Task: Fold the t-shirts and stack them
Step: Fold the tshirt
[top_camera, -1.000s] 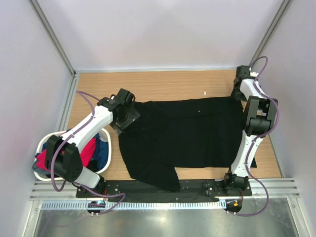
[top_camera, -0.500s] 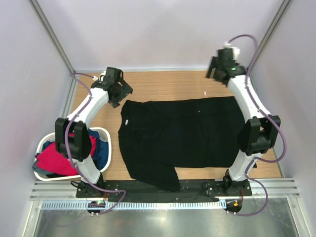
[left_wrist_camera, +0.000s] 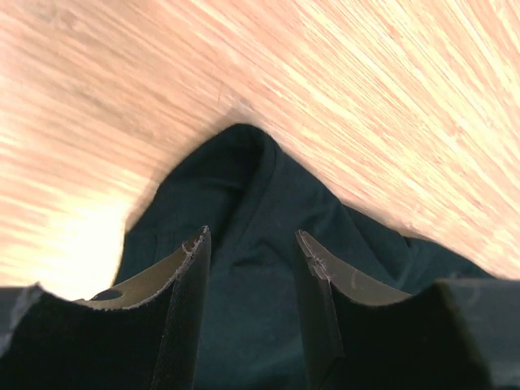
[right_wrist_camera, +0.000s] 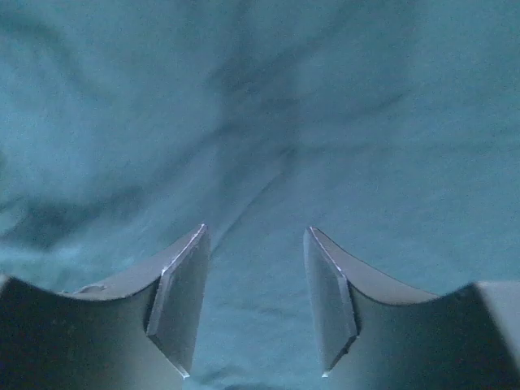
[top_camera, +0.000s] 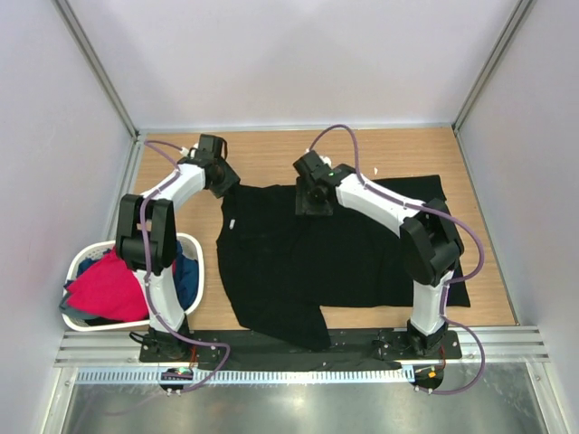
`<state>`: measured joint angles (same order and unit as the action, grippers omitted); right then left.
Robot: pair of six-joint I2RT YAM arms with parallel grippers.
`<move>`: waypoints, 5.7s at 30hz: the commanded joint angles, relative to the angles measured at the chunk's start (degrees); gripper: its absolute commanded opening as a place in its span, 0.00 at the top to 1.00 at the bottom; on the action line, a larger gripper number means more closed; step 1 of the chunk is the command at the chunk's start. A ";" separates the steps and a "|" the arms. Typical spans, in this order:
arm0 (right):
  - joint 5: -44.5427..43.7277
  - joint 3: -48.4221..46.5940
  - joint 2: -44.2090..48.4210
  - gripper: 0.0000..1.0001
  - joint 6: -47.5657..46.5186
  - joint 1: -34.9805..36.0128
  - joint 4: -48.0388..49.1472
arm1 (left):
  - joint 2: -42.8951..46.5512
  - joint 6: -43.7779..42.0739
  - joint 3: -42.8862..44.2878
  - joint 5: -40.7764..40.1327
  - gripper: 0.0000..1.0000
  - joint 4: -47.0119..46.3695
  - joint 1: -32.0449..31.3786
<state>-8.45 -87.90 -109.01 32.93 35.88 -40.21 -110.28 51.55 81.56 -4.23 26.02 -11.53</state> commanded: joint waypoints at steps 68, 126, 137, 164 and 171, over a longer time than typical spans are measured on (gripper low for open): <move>-3.15 -7.20 -1.48 0.34 5.39 8.33 -10.95 | 1.19 -12.79 6.51 -5.00 0.34 3.85 -0.16; -0.25 -1.57 -2.96 0.94 2.49 6.13 -0.22 | 22.56 1.80 -31.46 -0.34 0.83 -3.35 -14.13; -1.83 -3.77 -3.92 0.94 1.09 6.13 -6.11 | 28.01 6.81 -29.00 -1.57 0.97 4.74 -15.45; 1.77 2.29 -0.15 0.54 1.35 6.31 -7.17 | 23.18 5.76 -33.92 -6.58 0.69 0.17 -17.39; 1.94 4.13 -0.59 0.54 2.49 6.31 -4.54 | 23.27 5.32 -33.40 -7.02 0.69 -1.06 -17.47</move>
<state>-6.83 -84.88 -111.55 34.11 41.93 -46.83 -87.05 57.01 46.59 -9.37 27.40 -28.82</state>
